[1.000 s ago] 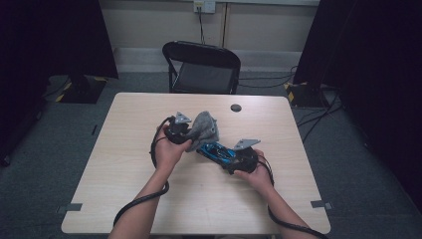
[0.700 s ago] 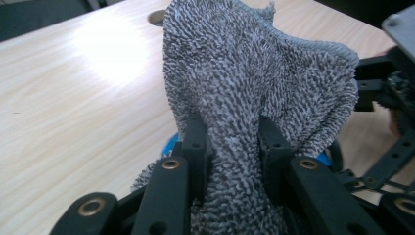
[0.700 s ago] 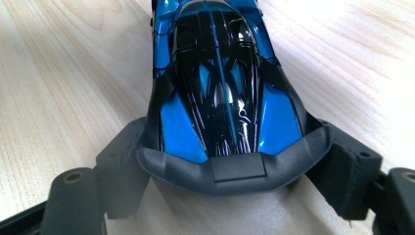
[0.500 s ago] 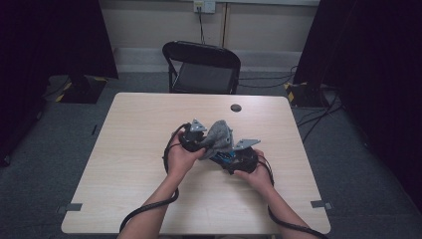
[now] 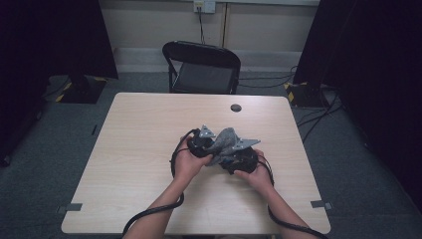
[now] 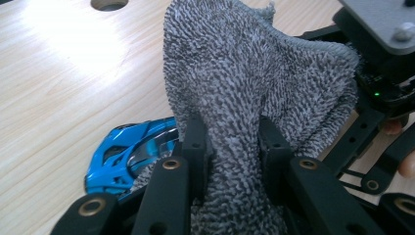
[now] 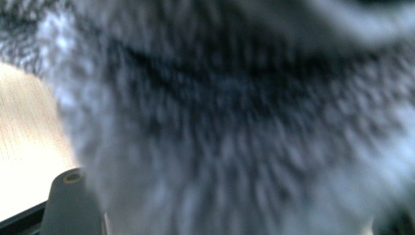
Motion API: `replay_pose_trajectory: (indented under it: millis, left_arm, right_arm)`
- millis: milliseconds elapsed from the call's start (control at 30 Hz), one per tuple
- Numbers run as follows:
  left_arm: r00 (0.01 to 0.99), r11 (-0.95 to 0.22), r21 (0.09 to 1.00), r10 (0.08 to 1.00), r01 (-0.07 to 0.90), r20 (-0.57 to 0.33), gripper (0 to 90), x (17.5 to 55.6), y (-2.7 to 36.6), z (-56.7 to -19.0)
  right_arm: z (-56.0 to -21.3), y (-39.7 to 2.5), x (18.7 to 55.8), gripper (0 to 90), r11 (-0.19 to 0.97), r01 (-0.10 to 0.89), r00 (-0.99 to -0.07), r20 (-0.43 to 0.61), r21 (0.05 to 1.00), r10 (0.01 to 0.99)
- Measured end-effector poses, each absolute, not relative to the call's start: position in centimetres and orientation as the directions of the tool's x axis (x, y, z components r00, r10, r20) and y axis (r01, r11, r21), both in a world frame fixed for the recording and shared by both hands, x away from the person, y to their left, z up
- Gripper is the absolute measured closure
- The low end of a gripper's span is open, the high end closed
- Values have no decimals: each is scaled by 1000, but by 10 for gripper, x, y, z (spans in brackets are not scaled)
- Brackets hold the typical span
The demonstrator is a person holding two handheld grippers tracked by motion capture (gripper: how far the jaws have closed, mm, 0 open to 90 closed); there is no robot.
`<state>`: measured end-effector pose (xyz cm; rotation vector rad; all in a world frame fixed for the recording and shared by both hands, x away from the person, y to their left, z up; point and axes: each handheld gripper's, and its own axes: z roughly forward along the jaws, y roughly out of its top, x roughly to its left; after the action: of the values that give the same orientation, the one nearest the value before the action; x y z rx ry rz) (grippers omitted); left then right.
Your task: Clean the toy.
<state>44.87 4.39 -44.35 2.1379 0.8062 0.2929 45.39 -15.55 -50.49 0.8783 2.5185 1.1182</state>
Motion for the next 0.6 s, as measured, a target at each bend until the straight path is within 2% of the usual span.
replay_pose_trajectory:
  millis: [200,600]
  left_arm:
    - [777,-476,755,626,451,-70,712,448,36,-448]
    - [787,-530,725,616,440,-27,712,448,31,-457]
  right_arm:
    - [-505,-155,454,237,524,426,-787,17,738,616]
    - [-505,-155,454,238,524,426,-787,16,738,616]
